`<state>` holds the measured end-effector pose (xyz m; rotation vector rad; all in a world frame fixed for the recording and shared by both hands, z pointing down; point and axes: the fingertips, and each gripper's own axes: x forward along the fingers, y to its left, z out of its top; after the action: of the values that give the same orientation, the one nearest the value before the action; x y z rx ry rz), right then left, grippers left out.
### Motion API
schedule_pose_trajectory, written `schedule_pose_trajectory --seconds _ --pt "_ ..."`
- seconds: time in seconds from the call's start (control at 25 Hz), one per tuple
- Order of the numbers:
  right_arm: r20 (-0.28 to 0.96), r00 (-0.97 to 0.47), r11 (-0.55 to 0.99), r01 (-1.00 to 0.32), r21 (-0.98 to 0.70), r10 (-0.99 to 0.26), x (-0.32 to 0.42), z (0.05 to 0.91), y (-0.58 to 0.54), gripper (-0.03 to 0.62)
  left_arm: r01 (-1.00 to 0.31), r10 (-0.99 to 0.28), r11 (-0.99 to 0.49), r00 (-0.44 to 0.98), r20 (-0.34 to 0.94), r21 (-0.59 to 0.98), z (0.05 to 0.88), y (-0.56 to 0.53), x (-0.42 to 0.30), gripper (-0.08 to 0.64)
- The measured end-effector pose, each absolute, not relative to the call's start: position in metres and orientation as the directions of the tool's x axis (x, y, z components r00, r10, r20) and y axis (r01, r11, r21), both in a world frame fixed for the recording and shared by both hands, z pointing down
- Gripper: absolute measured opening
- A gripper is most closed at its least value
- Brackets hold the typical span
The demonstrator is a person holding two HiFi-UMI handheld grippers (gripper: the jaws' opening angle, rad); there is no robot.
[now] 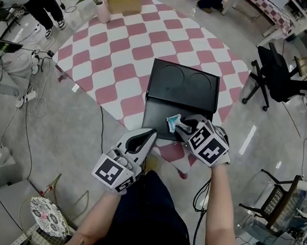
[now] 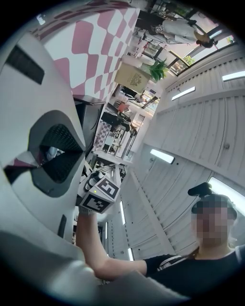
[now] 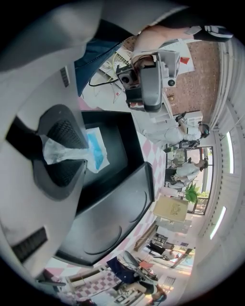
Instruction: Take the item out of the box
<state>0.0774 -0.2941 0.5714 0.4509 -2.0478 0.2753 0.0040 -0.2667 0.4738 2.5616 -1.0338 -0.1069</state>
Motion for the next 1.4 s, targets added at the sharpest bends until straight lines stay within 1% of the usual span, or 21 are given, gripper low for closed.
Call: schedule_pose_trajectory --seconds 0.36,0.8,1.4 --pt "0.803 -0.524 0.886 -0.463 0.01 -0.283 0.073 0.543 -0.296 0.071 -0.672 -0.698 -0.652 0.713 0.07 0.351 0.472 -0.268 0.0 0.002" --pt "0.676 -0.629 0.826 -0.561 -0.053 -0.384 0.075 0.507 -0.298 0.071 -0.694 -0.717 -0.639 0.694 0.07 0.331 0.464 -0.272 -0.007 0.002" --pt "0.512 -0.65 0.728 -0.682 -0.067 -0.562 0.087 0.465 -0.293 0.071 -0.705 -0.727 -0.635 0.683 0.062 0.317 0.45 -0.276 -0.014 0.002"
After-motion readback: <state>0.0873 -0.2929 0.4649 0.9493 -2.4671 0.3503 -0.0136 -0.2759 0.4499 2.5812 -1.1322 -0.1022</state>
